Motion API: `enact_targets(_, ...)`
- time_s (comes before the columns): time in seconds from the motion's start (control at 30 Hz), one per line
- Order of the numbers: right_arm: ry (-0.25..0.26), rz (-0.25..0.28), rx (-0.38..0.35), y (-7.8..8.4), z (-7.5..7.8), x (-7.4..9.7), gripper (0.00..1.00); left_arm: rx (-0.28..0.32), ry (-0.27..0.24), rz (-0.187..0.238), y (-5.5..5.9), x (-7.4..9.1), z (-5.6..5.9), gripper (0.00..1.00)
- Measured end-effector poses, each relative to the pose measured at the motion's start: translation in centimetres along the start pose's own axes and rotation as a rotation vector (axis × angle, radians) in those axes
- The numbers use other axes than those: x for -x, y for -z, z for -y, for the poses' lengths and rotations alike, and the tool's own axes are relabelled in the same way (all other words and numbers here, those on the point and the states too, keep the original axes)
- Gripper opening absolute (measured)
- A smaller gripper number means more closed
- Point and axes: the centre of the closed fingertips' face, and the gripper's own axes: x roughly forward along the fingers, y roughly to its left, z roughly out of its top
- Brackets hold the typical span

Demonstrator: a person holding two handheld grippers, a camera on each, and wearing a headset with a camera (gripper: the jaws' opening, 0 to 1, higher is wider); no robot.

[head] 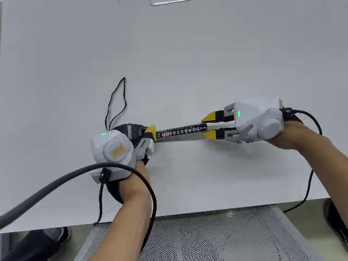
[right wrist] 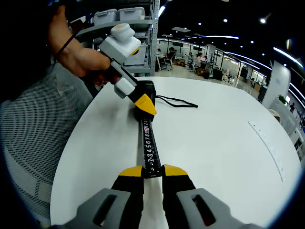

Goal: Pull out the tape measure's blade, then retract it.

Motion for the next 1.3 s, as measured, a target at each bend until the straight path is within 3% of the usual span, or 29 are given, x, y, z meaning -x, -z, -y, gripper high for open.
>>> enact_targets(1.3, 0.004, 0.021, -0.002, -0.43, 0.26, -0.11, 0.12, 0.065, 0.060, -0.006, -0.21, 0.36, -0.18, 0.64)
